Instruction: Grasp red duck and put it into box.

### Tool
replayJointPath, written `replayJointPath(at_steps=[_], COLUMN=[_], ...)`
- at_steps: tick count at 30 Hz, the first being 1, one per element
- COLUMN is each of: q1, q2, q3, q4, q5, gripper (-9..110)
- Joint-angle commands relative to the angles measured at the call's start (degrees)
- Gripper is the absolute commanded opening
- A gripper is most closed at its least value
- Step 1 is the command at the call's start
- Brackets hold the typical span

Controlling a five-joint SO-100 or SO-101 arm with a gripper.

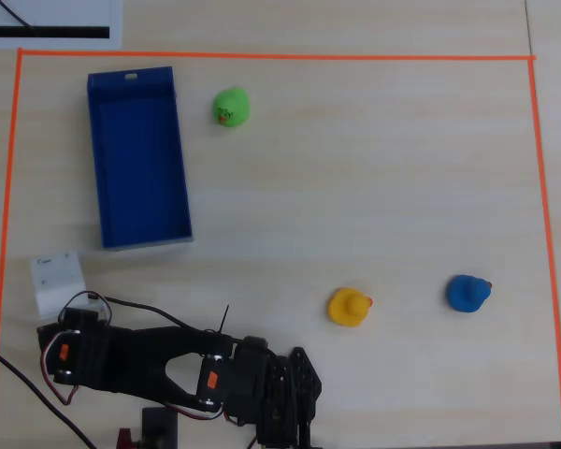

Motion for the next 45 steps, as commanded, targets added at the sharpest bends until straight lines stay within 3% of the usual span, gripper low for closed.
replayJointPath(at_steps=[1,9,17,24,33,38,41,42,45], q1=[-0.09,4.31,26.46,42.45,42.71,44.03,44.21,44.47,46.49], q2=[-0.26,7.73,15.21,10.72,0.53,-0.70,0.97,1.93,6.86], q3=[-0.09,-5.71,-24.87,-26.19,-20.39,-22.06,-24.08,-24.87,-26.19], q4=[0.35,10.90,23.99,12.48,1.85,3.34,6.50,7.73,9.23], q5=[-0.35,-1.14,-6.86,-13.27,-12.30,-13.18,-13.54,-13.62,-14.06], gripper=[0,0,0,0,0,31,38,37,11])
